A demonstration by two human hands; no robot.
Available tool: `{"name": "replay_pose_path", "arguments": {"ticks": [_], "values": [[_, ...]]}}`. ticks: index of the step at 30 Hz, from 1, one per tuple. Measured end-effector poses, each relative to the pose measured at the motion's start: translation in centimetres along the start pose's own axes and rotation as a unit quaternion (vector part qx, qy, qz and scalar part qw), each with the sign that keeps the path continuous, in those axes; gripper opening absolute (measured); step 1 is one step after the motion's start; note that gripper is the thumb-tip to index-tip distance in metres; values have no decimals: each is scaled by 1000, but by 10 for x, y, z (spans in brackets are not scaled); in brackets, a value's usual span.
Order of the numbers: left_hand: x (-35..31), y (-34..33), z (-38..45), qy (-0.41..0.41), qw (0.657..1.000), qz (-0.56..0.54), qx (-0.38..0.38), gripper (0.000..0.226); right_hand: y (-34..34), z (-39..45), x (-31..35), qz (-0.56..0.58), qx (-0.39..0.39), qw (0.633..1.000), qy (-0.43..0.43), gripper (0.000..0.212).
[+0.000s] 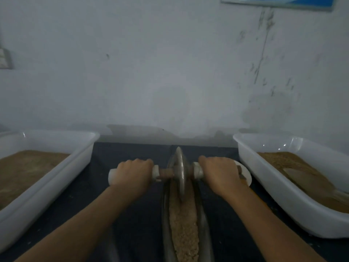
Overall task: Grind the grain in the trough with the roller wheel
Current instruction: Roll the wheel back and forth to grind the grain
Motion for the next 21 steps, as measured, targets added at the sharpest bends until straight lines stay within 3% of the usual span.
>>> {"name": "replay_pose_path", "arguments": {"ticks": [6,11,15,21], "values": [[-15,18,-19,-44,997,58,2,27,-8,-44,-1,76,42,996,0,12],[-8,22,-91,-91,994,18,56,33,15,-103,10,66,91,992,55,32],[-2,14,-96,-68,995,4,67,33,20,-105,13,71,-17,995,70,53],[-1,1,-23,8,1000,15,2,23,9,-25,1,-18,-25,999,16,24]]}}
Point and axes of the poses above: each hand's wrist, its own z-axis towards the middle knuckle, its own y-axis out of the back of the hand, x = y × z, the point moved 4 cm from there along z, towards the middle knuckle, and after that the axes turned 11 degrees about x, right-handed, at the moved point
